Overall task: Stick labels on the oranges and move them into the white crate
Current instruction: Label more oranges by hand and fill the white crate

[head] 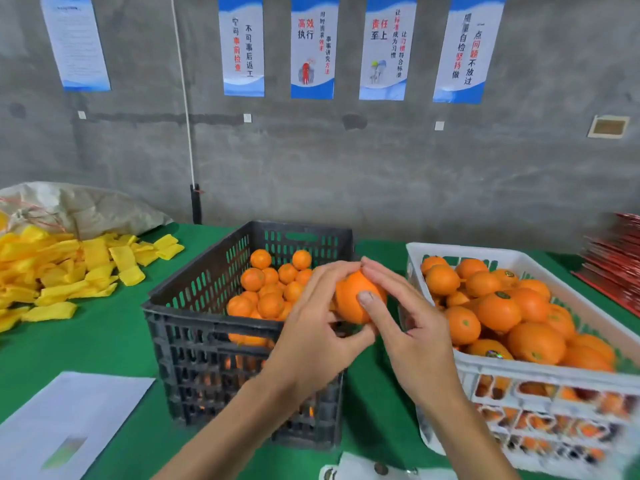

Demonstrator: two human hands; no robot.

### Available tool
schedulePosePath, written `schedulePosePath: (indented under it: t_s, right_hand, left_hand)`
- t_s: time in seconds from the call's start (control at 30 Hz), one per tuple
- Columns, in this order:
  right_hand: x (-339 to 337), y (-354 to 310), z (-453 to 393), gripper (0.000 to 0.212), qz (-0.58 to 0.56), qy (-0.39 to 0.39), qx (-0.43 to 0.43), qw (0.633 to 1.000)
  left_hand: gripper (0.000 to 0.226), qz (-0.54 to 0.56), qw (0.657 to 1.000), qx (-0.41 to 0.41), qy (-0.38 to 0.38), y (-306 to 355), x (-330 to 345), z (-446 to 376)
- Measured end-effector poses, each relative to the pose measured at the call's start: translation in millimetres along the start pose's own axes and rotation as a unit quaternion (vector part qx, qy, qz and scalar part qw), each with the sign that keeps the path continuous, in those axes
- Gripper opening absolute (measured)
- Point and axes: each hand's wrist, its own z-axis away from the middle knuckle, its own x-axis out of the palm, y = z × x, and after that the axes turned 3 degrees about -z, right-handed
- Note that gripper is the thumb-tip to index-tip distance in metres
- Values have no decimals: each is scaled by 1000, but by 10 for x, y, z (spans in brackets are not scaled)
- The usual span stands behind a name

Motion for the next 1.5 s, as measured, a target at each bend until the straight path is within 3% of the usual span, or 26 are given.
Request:
schedulePosePath:
  t_s: [0.17, 0.3, 0.37, 0.43, 0.5, 0.6, 0.77, 1.0, 1.13, 1.3, 1.5]
  right_hand:
    - [-139, 146, 704, 34, 2, -2, 50, 999]
    - [-231, 444, 1376, 32, 5, -11, 134, 991]
    - [-279, 634, 1695, 26, 11, 3, 191, 982]
    - [-342, 835, 1947, 24, 86, -16, 222, 971]
    - [-390, 994, 2104, 27, 182, -81, 239, 950]
    - [-396, 1116, 2197, 43, 269, -167, 276, 908]
    - [-374, 1248, 2155, 46, 316, -197, 267, 889]
    - [-369, 1374, 2057, 10, 232, -122, 325, 909]
    - [-375, 1403, 2032, 8, 227, -114, 318, 913]
    - [-454, 1417, 2039, 45, 202, -166, 301, 917]
    - [-456, 1468, 2072, 10, 171, -133, 294, 931]
  left_hand:
    - [70, 3, 1000, -24, -2, -32, 278, 717]
    - [67, -41, 993, -78, -79, -196, 430, 1376]
    - [67, -38, 983, -145, -107, -276, 506, 1676]
    - [65, -16, 959, -269, -94, -319, 583, 1900]
    - [63, 34, 919, -390, -58, -381, 649, 2032]
    - [55, 107, 879, -464, -6, -495, 705, 2143]
    - [53, 89, 886, -456, -2, -545, 757, 2288]
    - [56, 83, 893, -442, -7, -581, 765, 2350]
    - [55, 88, 894, -440, -3, -595, 761, 2358]
    - [58, 83, 895, -439, 7, -596, 764, 2347]
    - [59, 77, 894, -441, 4, -583, 773, 2359]
